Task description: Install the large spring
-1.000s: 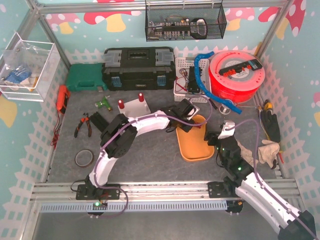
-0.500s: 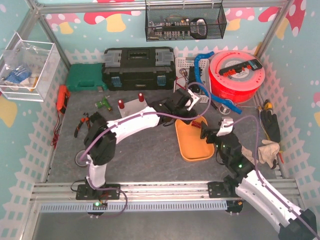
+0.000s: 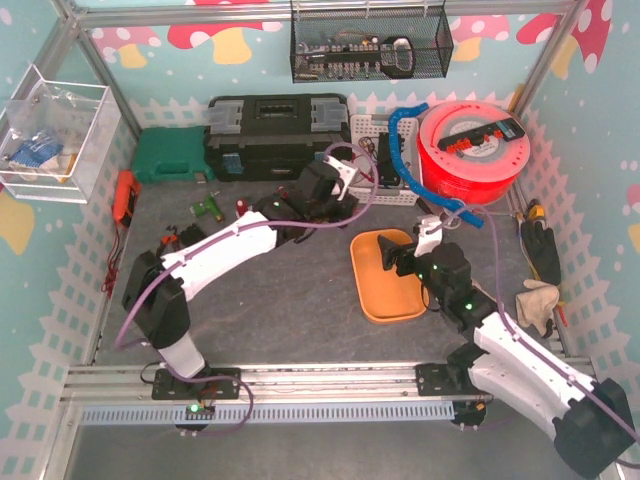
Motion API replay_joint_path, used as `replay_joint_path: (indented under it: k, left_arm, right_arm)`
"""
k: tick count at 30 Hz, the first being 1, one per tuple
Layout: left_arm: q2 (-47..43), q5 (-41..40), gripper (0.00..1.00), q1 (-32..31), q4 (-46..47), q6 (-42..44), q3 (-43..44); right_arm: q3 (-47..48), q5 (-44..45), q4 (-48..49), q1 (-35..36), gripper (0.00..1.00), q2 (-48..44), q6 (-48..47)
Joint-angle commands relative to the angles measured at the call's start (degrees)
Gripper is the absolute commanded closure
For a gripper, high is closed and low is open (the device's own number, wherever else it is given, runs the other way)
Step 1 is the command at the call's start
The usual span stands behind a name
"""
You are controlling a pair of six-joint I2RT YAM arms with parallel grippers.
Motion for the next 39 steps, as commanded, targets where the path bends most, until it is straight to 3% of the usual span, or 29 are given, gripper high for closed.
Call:
replay_joint_path:
  k: [1, 12, 16, 39]
  left_arm:
    - [-4.0, -4.8, 0.93, 4.6, 1.5, -3.2, -4.4]
    - [-12.5, -11.3, 0.93, 21.2, 1.6, -9.1, -19.5]
    - [-14.1, -9.6, 0.94, 25.6, 1.7, -11.3, -23.2]
    - [-10.3, -7.8, 0.93, 28.3, 1.4, -10.9, -26.6]
  right_arm:
    - [-0.7, -9.9, 5.8, -0.2, 0.01, 4.2, -2.3]
    - [-6.6, -15.7, 12.9, -0.2, 0.02, 8.3, -2.9]
    - [-7.2, -15.6, 14.2, -0.2, 0.02, 9.1, -2.1]
    - [-6.8, -15.7, 14.1, -0.2, 0.02, 10.6, -2.2]
